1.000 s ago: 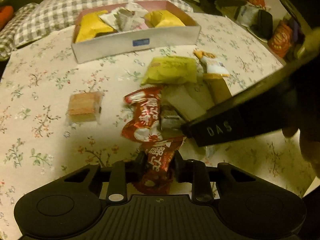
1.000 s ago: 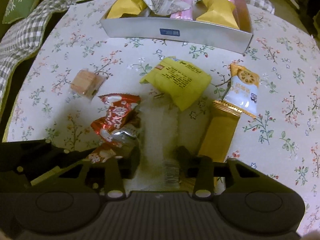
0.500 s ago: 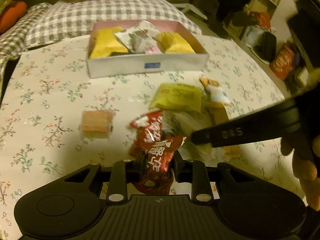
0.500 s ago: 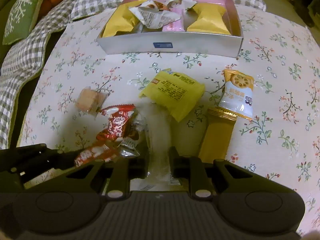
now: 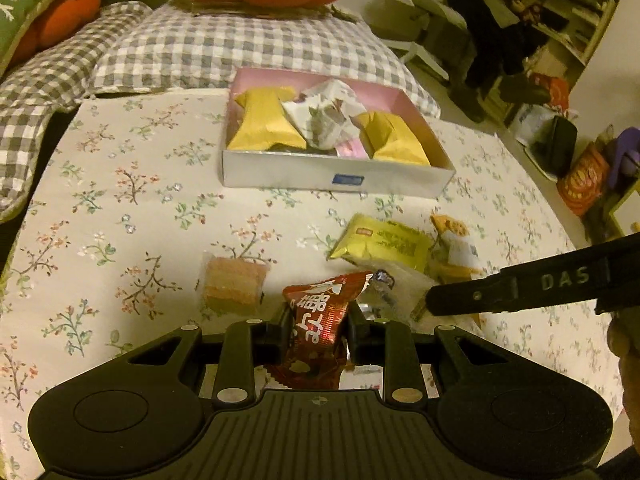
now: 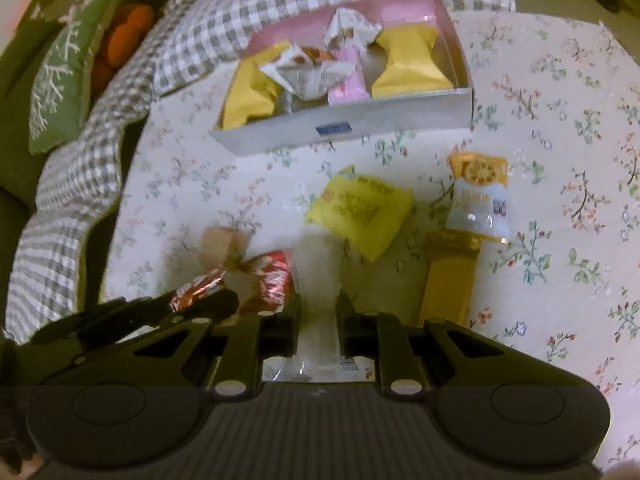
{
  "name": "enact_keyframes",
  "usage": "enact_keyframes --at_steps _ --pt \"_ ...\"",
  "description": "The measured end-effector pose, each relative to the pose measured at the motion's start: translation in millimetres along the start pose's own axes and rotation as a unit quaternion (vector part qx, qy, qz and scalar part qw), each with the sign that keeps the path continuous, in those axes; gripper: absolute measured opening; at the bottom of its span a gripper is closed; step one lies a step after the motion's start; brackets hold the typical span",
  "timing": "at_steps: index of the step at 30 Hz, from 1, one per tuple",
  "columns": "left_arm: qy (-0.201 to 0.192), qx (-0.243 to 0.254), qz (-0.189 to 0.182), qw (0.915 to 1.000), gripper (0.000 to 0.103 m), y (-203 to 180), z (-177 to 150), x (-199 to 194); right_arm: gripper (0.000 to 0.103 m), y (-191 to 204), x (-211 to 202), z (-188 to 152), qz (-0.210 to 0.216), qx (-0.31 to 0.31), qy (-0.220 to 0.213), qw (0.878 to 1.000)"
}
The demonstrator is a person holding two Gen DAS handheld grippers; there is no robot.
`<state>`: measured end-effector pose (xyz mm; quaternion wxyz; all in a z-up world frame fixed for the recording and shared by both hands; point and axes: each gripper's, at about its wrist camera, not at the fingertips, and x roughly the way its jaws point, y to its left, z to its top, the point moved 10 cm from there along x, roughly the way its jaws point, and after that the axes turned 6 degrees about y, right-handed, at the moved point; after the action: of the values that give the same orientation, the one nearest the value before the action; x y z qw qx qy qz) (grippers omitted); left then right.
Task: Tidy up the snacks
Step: 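Lower the red wrapper and clear packet into the silver tray and open both tools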
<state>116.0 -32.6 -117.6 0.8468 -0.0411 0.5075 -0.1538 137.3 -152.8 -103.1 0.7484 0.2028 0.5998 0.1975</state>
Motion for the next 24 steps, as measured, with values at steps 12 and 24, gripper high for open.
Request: enact_keyframes --at_steps 12,24 --pt "-0.013 -0.025 0.001 0.9996 0.025 8 19 -5 0.016 -1 -17 19 0.025 0.019 -0.028 0.999" --pt "-0.052 -0.047 -0.001 0.9975 0.025 12 80 -2 0.016 -21 -36 66 0.038 0.063 -0.103 0.992"
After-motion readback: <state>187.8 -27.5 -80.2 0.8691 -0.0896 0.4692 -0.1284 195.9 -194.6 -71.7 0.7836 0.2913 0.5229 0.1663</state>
